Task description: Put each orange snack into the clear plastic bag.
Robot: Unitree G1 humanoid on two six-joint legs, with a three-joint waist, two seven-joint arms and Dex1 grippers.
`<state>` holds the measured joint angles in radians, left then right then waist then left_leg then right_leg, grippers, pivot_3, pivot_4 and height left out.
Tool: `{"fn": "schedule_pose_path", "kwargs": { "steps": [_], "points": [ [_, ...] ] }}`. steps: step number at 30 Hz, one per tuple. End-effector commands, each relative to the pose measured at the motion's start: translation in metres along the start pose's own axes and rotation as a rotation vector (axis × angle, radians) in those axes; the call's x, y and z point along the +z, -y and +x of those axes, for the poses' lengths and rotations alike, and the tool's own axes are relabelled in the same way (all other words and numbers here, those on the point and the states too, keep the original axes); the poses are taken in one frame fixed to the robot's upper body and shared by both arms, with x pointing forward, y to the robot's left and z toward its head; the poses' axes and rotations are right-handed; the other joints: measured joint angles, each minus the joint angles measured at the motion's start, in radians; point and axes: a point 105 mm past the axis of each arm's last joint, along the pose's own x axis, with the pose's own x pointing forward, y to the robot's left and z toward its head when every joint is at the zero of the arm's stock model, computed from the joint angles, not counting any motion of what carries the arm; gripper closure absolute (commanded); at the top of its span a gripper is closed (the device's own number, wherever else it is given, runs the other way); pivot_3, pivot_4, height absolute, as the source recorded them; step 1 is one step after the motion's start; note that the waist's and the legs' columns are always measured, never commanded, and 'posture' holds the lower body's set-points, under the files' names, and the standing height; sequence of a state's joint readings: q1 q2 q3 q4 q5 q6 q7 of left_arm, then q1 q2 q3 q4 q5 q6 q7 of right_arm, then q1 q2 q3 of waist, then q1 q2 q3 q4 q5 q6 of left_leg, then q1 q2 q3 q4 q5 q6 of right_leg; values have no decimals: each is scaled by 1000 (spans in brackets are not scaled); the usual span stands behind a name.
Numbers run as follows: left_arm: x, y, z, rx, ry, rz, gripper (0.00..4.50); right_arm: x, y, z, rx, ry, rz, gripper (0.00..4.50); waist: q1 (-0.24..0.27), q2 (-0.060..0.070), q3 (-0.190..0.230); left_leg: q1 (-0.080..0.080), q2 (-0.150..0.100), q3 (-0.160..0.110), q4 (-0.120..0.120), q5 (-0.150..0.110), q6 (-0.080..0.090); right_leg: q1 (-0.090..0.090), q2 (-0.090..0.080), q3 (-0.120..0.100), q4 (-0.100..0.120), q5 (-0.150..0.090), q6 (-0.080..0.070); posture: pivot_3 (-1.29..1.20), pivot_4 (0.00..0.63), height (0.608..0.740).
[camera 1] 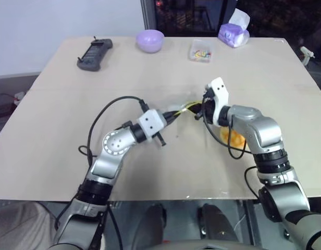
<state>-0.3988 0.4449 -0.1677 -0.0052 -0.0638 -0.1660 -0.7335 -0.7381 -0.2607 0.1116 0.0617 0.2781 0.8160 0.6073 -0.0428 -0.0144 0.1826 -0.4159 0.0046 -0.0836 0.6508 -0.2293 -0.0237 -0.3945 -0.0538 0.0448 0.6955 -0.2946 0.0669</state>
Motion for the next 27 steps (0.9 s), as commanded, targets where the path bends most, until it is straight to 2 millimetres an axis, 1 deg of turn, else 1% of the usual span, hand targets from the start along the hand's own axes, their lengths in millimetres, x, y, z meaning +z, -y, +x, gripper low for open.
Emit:
{"fn": "schedule_pose_path", "kwargs": {
  "steps": [1, 2, 4, 6, 7, 9, 11, 15, 17, 21, 24, 27],
  "points": [
    [17, 1, -1, -26, 65, 46, 4500, 20, 3, -1, -27, 78, -180, 4447, 0, 0, 0, 0, 0, 0, 0, 0, 0, 0, 0, 0, 0, 0, 0, 0, 150, 736],
    [17, 1, -1, -30, 67, 46, 4500, 19, 2, 0, -29, 78, -285, 4447, 0, 0, 0, 0, 0, 0, 0, 0, 0, 0, 0, 0, 0, 0, 0, 0, 150, 736],
    [18, 1, -2, -34, 72, 46, 4500, 12, 0, 1, -23, 74, -441, 4447, 0, 0, 0, 0, 0, 0, 0, 0, 0, 0, 0, 0, -1, 0, 0, 0, 150, 736],
    [18, 1, -2, -34, 74, 46, 4500, 9, 1, 2, -31, 76, -517, 4447, -2, 0, 0, 0, 0, 0, 0, 0, 0, 0, 0, 0, -1, 0, 0, 0, 150, 736],
    [17, 1, -2, -35, 75, 45, 4500, 6, 6, 3, -64, 68, -606, 4218, -2, 0, 0, 0, 0, 0, 0, 0, 0, 0, 0, 0, -1, 0, 0, 0, 150, 736],
    [17, 0, -2, -38, 75, 44, 4500, 0, 14, 2, -116, 48, -757, 3627, -1, 0, 0, 0, 0, 0, 0, 0, 0, 0, 0, 0, 0, 0, 0, 0, 150, 736],
    [15, 0, -3, -41, 71, 43, 4500, -4, 15, 2, -106, 36, -878, 2673, 2, 0, 0, 0, 0, 0, 0, 0, 0, 0, 0, 0, 0, 0, 0, 0, 150, 736],
    [13, 0, -3, -40, 67, 43, 4500, -3, 16, 2, -108, 63, -999, 678, -1, 0, 0, 0, 0, 0, 0, 0, 0, 0, 0, 0, -1, 0, 0, 0, 150, 736],
    [11, -1, -2, -31, 60, 45, 4500, -1, 16, 2, -112, 80, -1037, 50, -2, 0, 0, 0, 0, 1, 0, 0, 0, 0, 0, 1, -1, 0, 0, 0, 150, 736],
    [7, -5, -1, -8, 36, 68, 4500, 6, 17, -1, -126, 117, -1087, 50, 0, 0, 0, 0, 0, 1, 0, 0, 0, 0, 0, 1, -1, 0, 0, 0, 150, 736],
    [1, -7, 0, 11, 15, 77, 4500, 17, 15, -9, -115, 158, -1049, 50, 1, 0, 0, 0, 0, 1, 0, 0, 0, 0, 0, 1, -1, 0, 0, 0, 150, 736],
    [-1, -4, 2, 8, 10, 80, 4500, 18, 14, -14, -95, 146, -1045, 50, 1, 0, 0, 0, 0, 1, 0, 0, 0, 0, 0, 0, -1, 0, 0, 0, 150, 736]
  ]
}}
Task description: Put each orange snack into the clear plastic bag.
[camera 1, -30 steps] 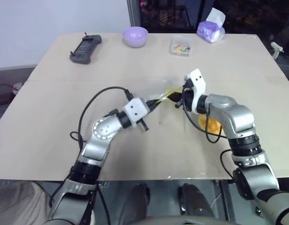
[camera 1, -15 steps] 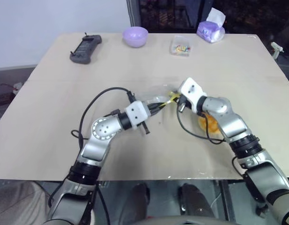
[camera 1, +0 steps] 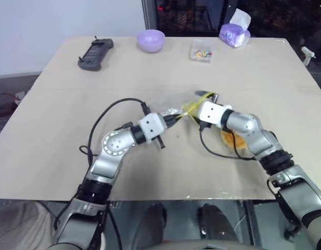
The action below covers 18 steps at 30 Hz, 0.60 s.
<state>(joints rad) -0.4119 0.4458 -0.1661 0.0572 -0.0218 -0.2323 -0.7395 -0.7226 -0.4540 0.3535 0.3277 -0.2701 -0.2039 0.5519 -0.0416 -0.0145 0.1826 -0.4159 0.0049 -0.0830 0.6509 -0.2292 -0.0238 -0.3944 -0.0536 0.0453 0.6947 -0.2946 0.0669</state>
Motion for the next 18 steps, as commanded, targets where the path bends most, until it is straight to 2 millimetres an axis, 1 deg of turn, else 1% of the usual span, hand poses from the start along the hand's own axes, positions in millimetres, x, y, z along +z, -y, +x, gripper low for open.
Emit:
{"fn": "schedule_pose_path", "kwargs": {
  "steps": [1, 4, 7, 9, 11, 15, 17, 18],
  "points": [
    [6, -3, 2, 16, 26, 37, 4500, 14, 17, -8, -25, 43, -28, 50, 0, 0, 0, 0, 0, 0, 0, 0, 0, 0, 0, 0, 0, 0, 0, 0, 150, 736],
    [6, -3, 4, 18, 25, 40, 4500, 17, 13, -10, 3, 48, -24, 50, 0, 0, 0, 0, 0, 0, 0, 0, 0, 0, 0, 0, 0, 0, 0, 0, 150, 736],
    [2, -9, 3, 46, 6, 51, 4500, 21, 11, -20, 35, 68, 15, 50, 2, 0, 0, 0, 0, 0, 0, 0, 0, 0, 0, 0, 0, 0, 0, 0, 150, 736],
    [-1, -12, 3, 58, -8, 57, 4500, 25, 8, -30, 66, 90, 49, 50, 4, 0, 0, 0, 0, 0, 0, 0, 0, 0, 0, 0, 0, 0, 0, 0, 150, 736],
    [-3, -14, 3, 65, -16, 58, 4500, 29, 12, -41, 70, 109, 81, 50, 4, 0, 0, 0, 0, 0, 0, 0, 0, 0, 0, 0, 0, 0, 0, 0, 150, 736],
    [-4, -13, 4, 64, -16, 58, 4500, 31, 19, -52, 52, 103, 112, 50, 1, 0, 0, 0, 0, 0, 0, 0, 0, 0, 0, 0, 0, 0, 0, 0, 150, 736],
    [-4, -12, 5, 62, -14, 56, 4500, 31, 24, -61, 32, 108, 206, 50, 2, 0, 0, 0, 0, -1, 0, 0, 0, 0, 0, 0, 1, 0, 0, 0, 150, 736],
    [-4, -11, 6, 61, -13, 56, 4500, 27, 27, -67, 12, 104, 261, 50, 2, 0, 0, 0, 0, -1, 0, 0, 0, 1, 0, -1, 1, 0, 0, 0, 150, 736]
  ]
}}
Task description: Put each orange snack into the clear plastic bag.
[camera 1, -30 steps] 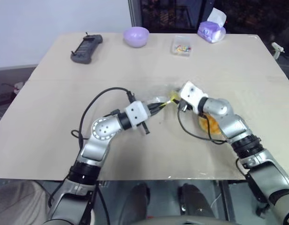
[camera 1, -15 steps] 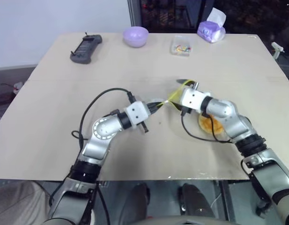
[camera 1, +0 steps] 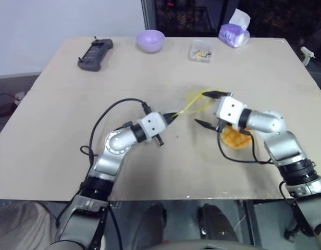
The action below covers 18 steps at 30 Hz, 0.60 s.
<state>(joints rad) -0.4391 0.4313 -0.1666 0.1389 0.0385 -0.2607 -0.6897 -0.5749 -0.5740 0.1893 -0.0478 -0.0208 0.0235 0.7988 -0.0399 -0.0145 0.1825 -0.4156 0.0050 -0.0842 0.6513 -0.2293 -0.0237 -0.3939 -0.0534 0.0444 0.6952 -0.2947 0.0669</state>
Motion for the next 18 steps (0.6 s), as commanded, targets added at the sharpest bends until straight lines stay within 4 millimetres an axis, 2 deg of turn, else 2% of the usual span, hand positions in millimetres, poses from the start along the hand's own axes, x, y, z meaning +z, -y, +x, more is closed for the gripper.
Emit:
{"fn": "schedule_pose_path", "kwargs": {
  "steps": [1, 5, 9, 16, 18],
  "points": [
    [9, -6, 3, 22, 39, 33, 4500, 5, 12, -21, -70, 32, 138, 50, 1, 0, 0, 0, 0, 0, 0, 0, 0, 0, 0, 0, 0, 0, 0, 0, 150, 736],
    [10, -5, 3, 23, 43, 30, 4500, -21, 5, -56, -103, -23, 371, 50, 12, 0, 0, 0, -1, 0, 0, 0, 0, 2, -1, 0, -1, 0, 0, 0, 150, 736],
    [9, -5, 3, 22, 43, 26, 4500, -42, -10, -80, -118, -82, 518, 50, 14, 0, 0, 0, -1, 0, 1, 0, 0, 2, -1, 0, -1, 0, 0, 0, 150, 736],
    [12, -2, 5, 8, 60, 13, 4500, -83, -36, -88, -138, -234, 654, 50, 1, 0, 0, 1, 0, 1, 1, 0, 0, 2, 0, 0, 0, 0, 0, 0, 150, 736],
    [12, -2, 4, 9, 59, 12, 4500, -90, -52, -87, -91, -270, 687, 50, 1, 0, 0, 1, 0, 1, 1, 0, 0, 2, 0, 0, 0, 0, 0, 0, 150, 736]
  ]
}}
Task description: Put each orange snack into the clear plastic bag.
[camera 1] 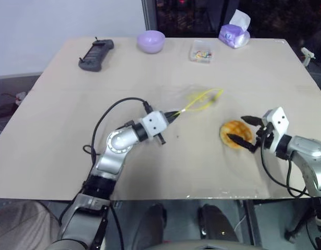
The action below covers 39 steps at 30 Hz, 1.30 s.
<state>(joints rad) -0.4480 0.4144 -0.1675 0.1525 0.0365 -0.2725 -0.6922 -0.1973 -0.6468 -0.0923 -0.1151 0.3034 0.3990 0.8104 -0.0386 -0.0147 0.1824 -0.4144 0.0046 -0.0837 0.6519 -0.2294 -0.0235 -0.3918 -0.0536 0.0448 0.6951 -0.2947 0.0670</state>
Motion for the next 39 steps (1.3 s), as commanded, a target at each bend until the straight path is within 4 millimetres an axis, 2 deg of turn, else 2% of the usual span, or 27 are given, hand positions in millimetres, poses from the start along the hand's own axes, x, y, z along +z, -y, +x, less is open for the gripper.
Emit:
{"fn": "schedule_pose_path", "kwargs": {
  "steps": [1, 4, 5, 7, 9, 11, 13, 15, 17, 22, 26, 35, 39],
  "points": [
    [9, -3, 0, 7, 38, 22, 4500, -22, -8, 3, 24, -79, 18, 50, 0, 0, 0, 0, 0, 0, 0, 0, 0, 0, 0, 0, 0, 0, 0, 0, 150, 736],
    [8, -4, 0, 7, 34, 25, 4500, -39, -4, 5, -9, -152, -22, 50, 0, -1, -1, 1, 0, 0, 0, 0, 0, 1, 0, 0, 0, 0, 0, 0, 150, 736],
    [8, -4, 0, 7, 34, 25, 4500, -42, -2, 5, -17, -161, -29, 287, 0, -1, -1, 3, 0, -1, 0, 0, 0, 3, 0, -1, -1, 0, 0, 0, 150, 736],
    [8, -4, 0, 8, 33, 25, 4500, -44, 0, 6, -25, -164, -27, 925, 1, -2, -2, 10, 0, -1, 0, 0, 0, 13, 0, -1, -3, 0, 0, 0, 150, 736],
    [8, -4, 0, 7, 32, 25, 4500, -45, 0, 7, -23, -163, -25, 1754, 1, -2, -2, 18, 0, -1, -2, 0, 0, 20, 0, -2, -6, 0, 0, 0, 150, 736],
    [8, -4, 0, 6, 31, 25, 4500, -45, -1, 8, -15, -163, -25, 2675, 3, -3, -2, 19, 0, -1, -2, 0, 0, 22, 0, -2, -6, 0, 1, 0, 150, 736],
    [7, -4, 0, 6, 30, 24, 4500, -45, -1, 8, -11, -160, -23, 3415, 3, -3, -2, 19, 0, -2, -2, 0, 0, 22, 0, -2, -6, 0, 1, 0, 150, 736],
    [7, -3, 0, 5, 30, 23, 4500, -40, -1, 9, -9, -143, -22, 4036, 3, -3, -2, 19, 0, -2, -2, 0, 0, 22, 0, -2, -6, 0, 1, 0, 150, 736],
    [6, -3, 0, 2, 30, 24, 4500, -29, -1, 9, 2, -104, -16, 4461, 3, -3, -2, 19, 0, -2, -2, 0, 0, 22, 0, -2, -6, 0, 1, 0, 150, 736],
    [7, -1, 1, -11, 32, 31, 4500, 12, -10, 8, 106, 12, -21, 4461, 2, -2, -2, 18, 0, -2, -2, 0, 0, 21, 0, -2, -6, 0, 0, 0, 150, 736],
    [7, 0, 3, -21, 34, 40, 4500, 35, -9, 12, 122, 43, -77, 4461, 0, -2, -1, 15, 0, -1, -3, 0, 0, 18, 0, -1, -6, 0, 0, 0, 150, 736],
    [8, 12, 6, -71, 46, 53, 4500, 62, 1, 36, 119, 96, -135, 4461, 2, -2, -1, 13, 0, -1, -3, 0, 0, 15, 0, -1, -7, 0, 0, 0, 150, 736],
    [8, 12, 6, -70, 47, 55, 4500, 69, 0, 43, 137, 111, -151, 4461, 2, -2, -1, 13, 0, -1, -4, 0, 0, 15, 0, -1, -7, 0, 0, 0, 150, 736]
  ]
}}
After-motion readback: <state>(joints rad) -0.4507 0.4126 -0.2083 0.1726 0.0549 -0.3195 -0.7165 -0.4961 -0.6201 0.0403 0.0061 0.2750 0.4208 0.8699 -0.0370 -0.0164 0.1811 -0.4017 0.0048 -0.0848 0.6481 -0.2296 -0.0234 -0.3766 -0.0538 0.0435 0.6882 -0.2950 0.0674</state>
